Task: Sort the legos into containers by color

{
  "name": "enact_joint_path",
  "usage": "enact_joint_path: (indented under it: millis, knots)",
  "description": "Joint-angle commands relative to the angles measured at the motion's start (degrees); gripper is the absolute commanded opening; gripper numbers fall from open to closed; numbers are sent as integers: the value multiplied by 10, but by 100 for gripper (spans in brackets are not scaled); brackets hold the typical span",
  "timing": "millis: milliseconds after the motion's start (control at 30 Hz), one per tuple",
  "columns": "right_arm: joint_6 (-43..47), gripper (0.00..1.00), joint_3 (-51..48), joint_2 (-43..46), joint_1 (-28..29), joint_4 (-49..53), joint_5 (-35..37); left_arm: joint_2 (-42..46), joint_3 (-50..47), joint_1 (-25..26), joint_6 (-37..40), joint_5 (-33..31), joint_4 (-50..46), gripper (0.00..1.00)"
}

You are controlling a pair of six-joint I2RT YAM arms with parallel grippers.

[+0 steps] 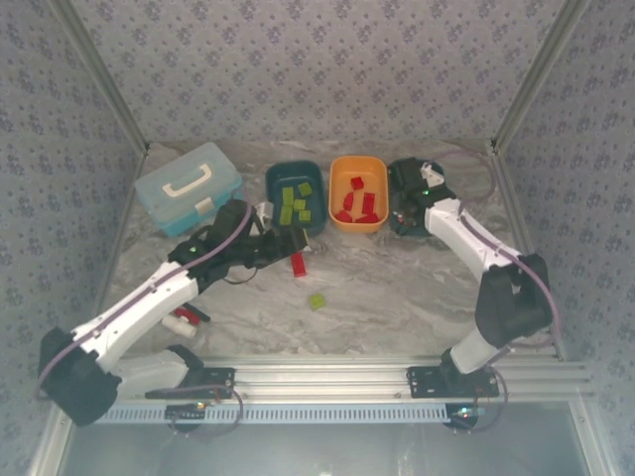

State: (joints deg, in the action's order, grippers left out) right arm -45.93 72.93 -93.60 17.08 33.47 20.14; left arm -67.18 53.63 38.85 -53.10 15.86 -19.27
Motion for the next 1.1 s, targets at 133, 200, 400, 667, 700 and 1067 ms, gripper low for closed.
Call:
enact_joint_path:
  millis: [133,200,400,667,700,1067]
  knots:
    - [89,29,133,-156,-91,-7,-88,-56,51,38,-7,-9,51,81]
    - [93,29,166,-193,-102,-6,-102,-62,52,37,-7,-9,51,81]
    - [94,30,238,-261,-120,7,-120,-75,49,37,-8,-12,49,81]
    - [78,31,255,-288,-127,59,-111,-76,51,38,-11,-19,49,81]
    - [77,31,246,-283,-127,55,-108,-76,52,38,-11,-20,48,81]
    - [86,54,252,-282,-128,64,-111,-66,47,37,-11,-28,40,81]
